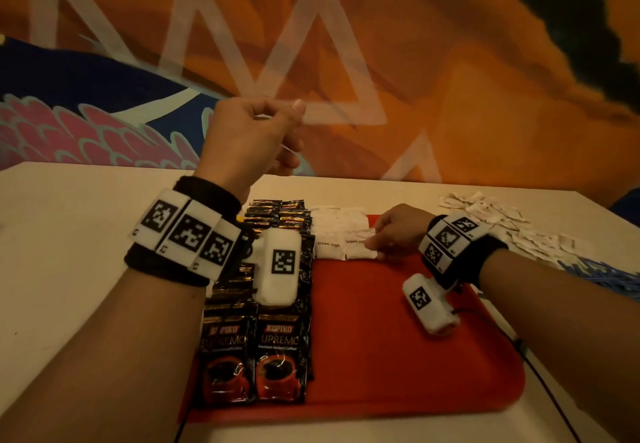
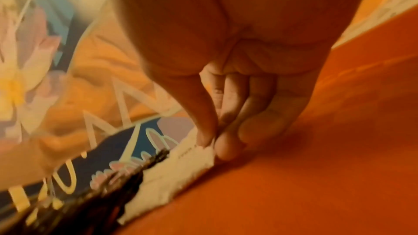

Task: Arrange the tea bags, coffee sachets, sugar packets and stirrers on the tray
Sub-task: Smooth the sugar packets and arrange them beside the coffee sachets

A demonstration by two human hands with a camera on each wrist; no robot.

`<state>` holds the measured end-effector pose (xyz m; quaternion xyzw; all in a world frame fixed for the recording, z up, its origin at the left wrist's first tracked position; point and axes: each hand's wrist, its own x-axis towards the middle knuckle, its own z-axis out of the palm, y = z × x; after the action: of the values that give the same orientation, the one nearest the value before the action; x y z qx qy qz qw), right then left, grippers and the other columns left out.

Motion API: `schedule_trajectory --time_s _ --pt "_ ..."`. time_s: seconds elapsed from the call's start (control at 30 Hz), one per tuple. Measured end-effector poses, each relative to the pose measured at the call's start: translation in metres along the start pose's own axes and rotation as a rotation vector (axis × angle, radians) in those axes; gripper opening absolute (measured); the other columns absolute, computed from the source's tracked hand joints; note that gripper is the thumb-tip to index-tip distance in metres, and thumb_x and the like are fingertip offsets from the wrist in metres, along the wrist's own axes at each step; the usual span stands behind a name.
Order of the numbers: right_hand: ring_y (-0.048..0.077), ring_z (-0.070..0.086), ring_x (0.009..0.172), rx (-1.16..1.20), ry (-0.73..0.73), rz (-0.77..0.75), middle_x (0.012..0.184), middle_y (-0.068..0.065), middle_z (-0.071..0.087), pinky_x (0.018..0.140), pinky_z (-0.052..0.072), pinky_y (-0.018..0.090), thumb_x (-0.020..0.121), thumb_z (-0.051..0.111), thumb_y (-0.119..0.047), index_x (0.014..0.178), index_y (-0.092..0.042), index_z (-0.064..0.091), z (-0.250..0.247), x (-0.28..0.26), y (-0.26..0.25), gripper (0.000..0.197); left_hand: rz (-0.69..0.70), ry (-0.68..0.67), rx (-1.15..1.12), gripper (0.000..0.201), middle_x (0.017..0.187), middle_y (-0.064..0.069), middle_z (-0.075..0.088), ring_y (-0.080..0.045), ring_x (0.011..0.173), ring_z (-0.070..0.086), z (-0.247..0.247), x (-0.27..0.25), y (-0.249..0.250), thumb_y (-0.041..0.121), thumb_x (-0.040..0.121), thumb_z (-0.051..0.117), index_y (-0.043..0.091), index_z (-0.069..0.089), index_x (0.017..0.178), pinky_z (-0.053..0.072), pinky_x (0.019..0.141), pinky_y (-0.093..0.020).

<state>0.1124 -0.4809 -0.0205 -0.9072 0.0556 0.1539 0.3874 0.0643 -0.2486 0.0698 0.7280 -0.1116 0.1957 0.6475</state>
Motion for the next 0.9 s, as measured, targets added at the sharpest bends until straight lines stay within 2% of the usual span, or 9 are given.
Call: schedule_trajectory --time_s 0.07,0.17,0.23,0.3,0.4,0.53,0.63,0.77,0.9 --pt "0.017 0.067 0.071 -0.087 0.031 0.024 0.081 0.011 0.076 0.077 0.056 0.035 0.081 0.08 -0.017 0.085 -0.006 0.07 0.001 0.0 -0.001 0.016 0.007 -0.005 0.001 0.021 0.056 0.005 0.065 -0.012 0.047 0.061 0.0 0.0 0.0 0.032 0.097 0.064 0.014 0.068 0.086 0.053 0.047 -0.024" --pt "0.017 0.068 0.076 -0.237 0.086 0.001 0.084 0.006 0.073 0.071 0.055 0.032 0.076 0.084 -0.027 0.081 -0.014 0.065 -0.001 -0.002 -0.006 0.024 0.013 -0.013 0.02 0.02 0.057 0.006 0.066 -0.011 0.048 0.062 0.0 0.001 0.0 0.032 0.096 0.064 0.015 0.069 0.088 0.053 0.047 -0.023" --pt "0.014 0.064 0.078 -0.392 0.213 -0.107 0.083 -0.001 0.069 0.066 0.053 0.029 0.072 0.086 -0.033 0.08 -0.019 0.061 -0.002 -0.002 -0.01 0.029 0.011 -0.013 0.023 0.02 0.058 0.006 0.066 -0.011 0.048 0.062 -0.001 0.001 0.0 0.032 0.096 0.064 0.015 0.069 0.088 0.053 0.047 -0.023" --pt "0.01 0.058 0.073 -0.454 0.283 -0.254 0.081 -0.005 0.065 0.057 0.042 0.023 0.072 0.086 -0.031 0.079 -0.022 0.061 -0.001 -0.004 -0.015 0.027 0.008 -0.01 0.022 0.02 0.058 0.005 0.066 -0.011 0.048 0.062 -0.001 0.001 0.0 0.032 0.096 0.064 0.015 0.069 0.087 0.053 0.047 -0.023" --pt "0.011 0.06 0.077 -0.523 0.173 -0.344 0.08 -0.008 0.066 0.06 0.042 0.021 0.075 0.083 -0.025 0.084 -0.024 0.068 0.007 -0.007 -0.024 0.017 0.007 -0.013 0.026 0.02 0.061 0.004 0.066 -0.01 0.048 0.061 0.0 0.0 0.001 0.032 0.096 0.064 0.014 0.069 0.089 0.052 0.047 -0.023" --pt "0.011 0.061 0.087 -0.613 0.071 -0.342 0.09 -0.009 0.064 0.072 0.042 0.022 0.078 0.081 -0.023 0.097 -0.025 0.072 0.019 -0.003 -0.029 0.021 0.006 -0.025 0.038 0.019 0.067 0.001 0.067 -0.01 0.049 0.062 0.001 -0.001 0.003 0.032 0.096 0.063 0.015 0.069 0.089 0.051 0.048 -0.022" --pt "0.011 0.062 0.089 -0.602 0.054 -0.355 0.098 -0.007 0.067 0.074 0.044 0.023 0.077 0.082 -0.028 0.101 -0.027 0.072 0.015 -0.002 -0.029 0.026 0.009 -0.047 0.041 0.019 0.071 -0.001 0.067 -0.01 0.05 0.062 0.002 -0.002 0.004 0.032 0.097 0.062 0.016 0.069 0.09 0.051 0.048 -0.022" --pt "0.016 0.069 0.09 -0.428 0.15 -0.334 0.105 -0.004 0.071 0.08 0.057 0.031 0.081 0.08 -0.029 0.104 -0.027 0.07 -0.029 -0.004 -0.029 0.026 0.013 -0.075 0.022 0.019 0.068 0.001 0.067 -0.011 0.05 0.062 0.004 -0.004 0.006 0.032 0.097 0.062 0.016 0.069 0.089 0.051 0.048 -0.021" --pt "0.02 0.069 0.082 -0.479 0.291 -0.174 0.109 0.001 0.07 0.071 0.056 0.03 0.081 0.081 -0.022 0.11 -0.021 0.068 -0.096 0.007 -0.005 0.031 -0.003 -0.083 -0.026 0.019 0.061 0.002 0.066 -0.01 0.047 0.06 0.006 -0.004 0.006 0.031 0.096 0.063 0.015 0.069 0.088 0.05 0.045 -0.021"
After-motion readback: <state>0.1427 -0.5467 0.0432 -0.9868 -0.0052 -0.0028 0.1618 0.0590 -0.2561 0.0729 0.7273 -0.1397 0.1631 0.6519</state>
